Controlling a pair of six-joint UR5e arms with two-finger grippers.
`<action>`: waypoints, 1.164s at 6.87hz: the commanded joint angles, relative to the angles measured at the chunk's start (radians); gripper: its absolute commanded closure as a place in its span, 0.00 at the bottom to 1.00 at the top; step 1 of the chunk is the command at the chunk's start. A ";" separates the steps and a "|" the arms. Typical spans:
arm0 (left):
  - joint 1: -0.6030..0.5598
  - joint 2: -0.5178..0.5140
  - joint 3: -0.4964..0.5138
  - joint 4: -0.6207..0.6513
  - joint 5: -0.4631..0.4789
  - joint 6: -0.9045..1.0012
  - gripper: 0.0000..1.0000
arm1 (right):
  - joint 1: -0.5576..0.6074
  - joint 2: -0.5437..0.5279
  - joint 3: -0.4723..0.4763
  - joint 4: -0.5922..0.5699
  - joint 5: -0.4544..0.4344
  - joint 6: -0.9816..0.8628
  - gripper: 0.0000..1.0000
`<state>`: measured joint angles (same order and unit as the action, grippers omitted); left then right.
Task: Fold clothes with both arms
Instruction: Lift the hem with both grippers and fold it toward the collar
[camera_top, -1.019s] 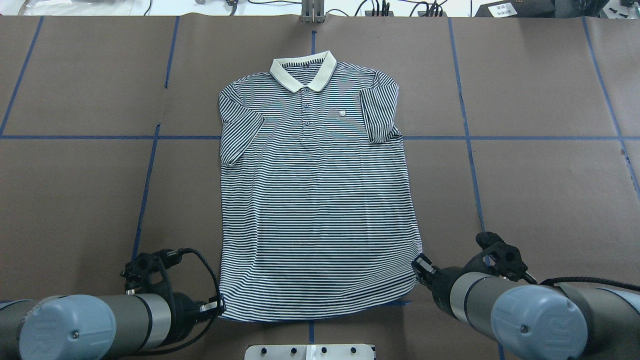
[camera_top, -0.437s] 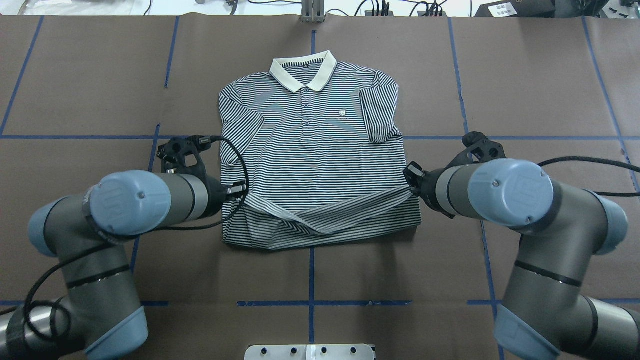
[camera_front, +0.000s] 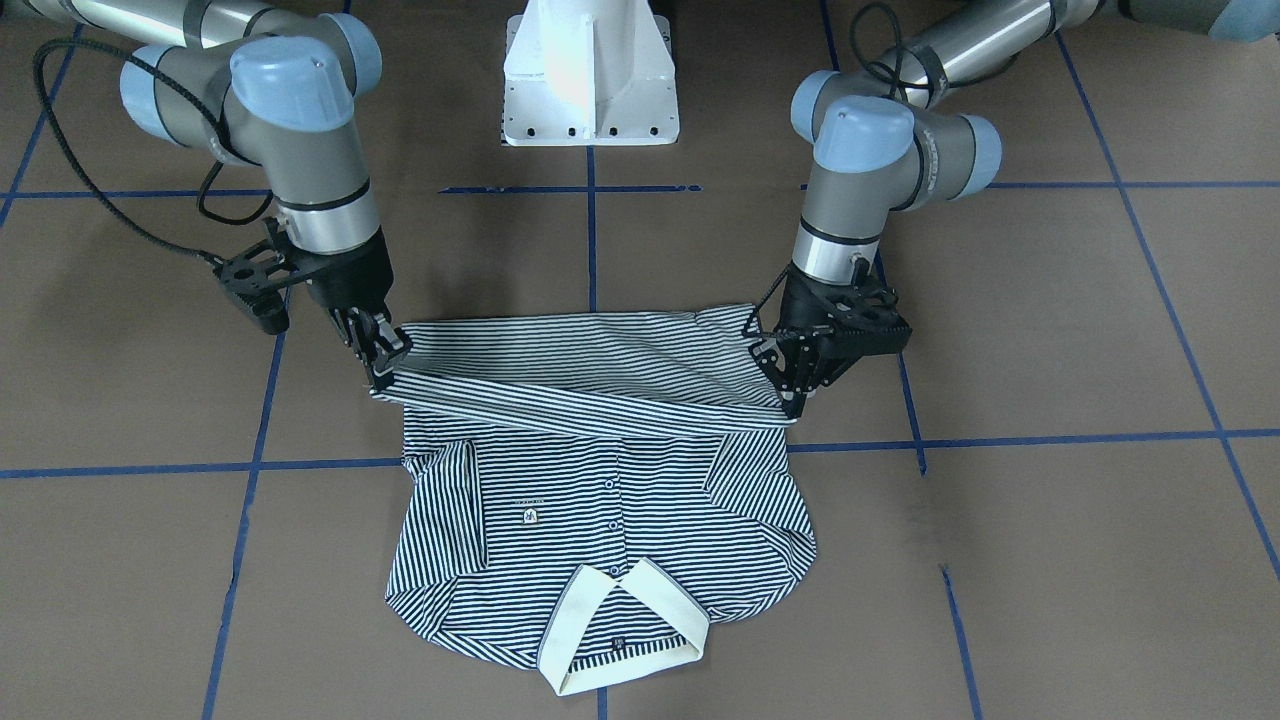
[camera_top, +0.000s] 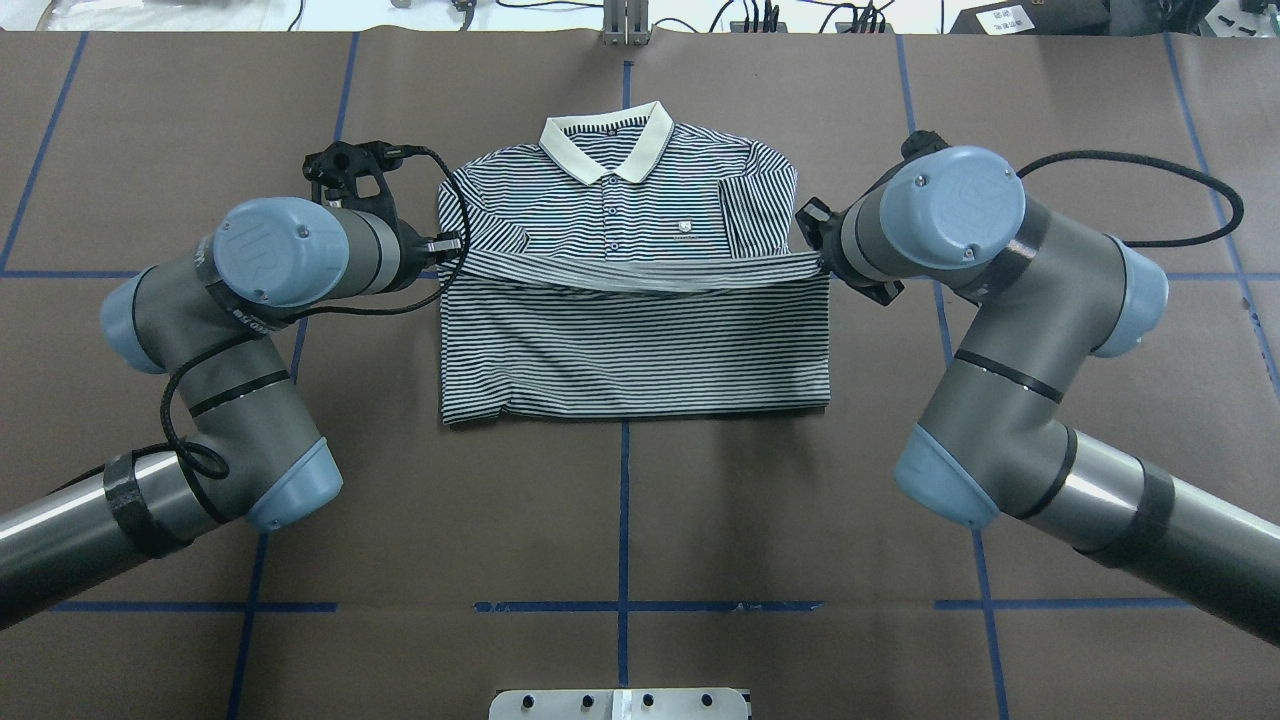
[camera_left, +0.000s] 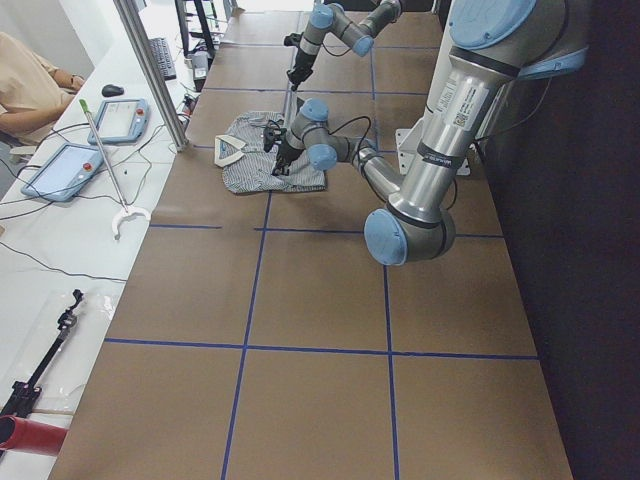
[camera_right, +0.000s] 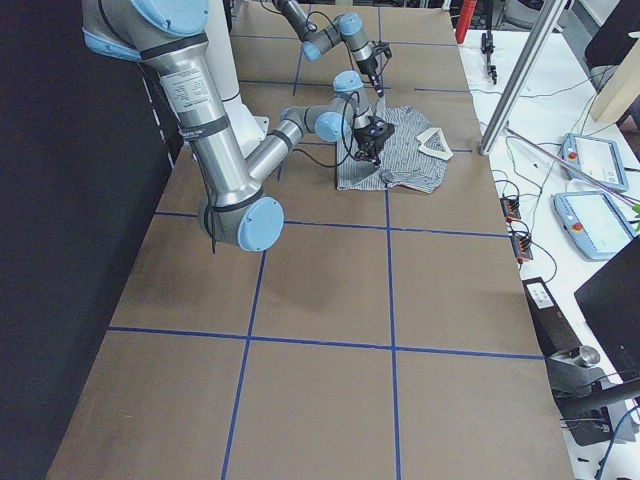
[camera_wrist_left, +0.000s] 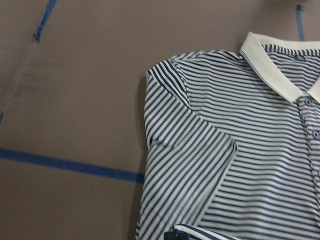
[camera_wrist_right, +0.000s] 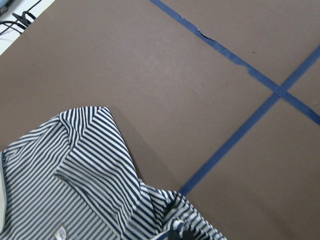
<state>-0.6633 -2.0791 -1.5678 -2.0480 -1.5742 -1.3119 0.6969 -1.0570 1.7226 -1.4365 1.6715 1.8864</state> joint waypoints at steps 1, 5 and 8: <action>-0.032 -0.065 0.129 -0.054 0.003 0.010 1.00 | 0.074 0.191 -0.343 0.095 0.055 -0.027 1.00; -0.070 -0.142 0.304 -0.162 0.028 0.079 1.00 | 0.108 0.293 -0.602 0.229 0.068 -0.063 1.00; -0.085 -0.142 0.359 -0.216 0.028 0.094 1.00 | 0.119 0.324 -0.670 0.238 0.068 -0.099 1.00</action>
<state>-0.7425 -2.2200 -1.2224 -2.2526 -1.5463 -1.2259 0.8120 -0.7507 1.0854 -1.2010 1.7395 1.7998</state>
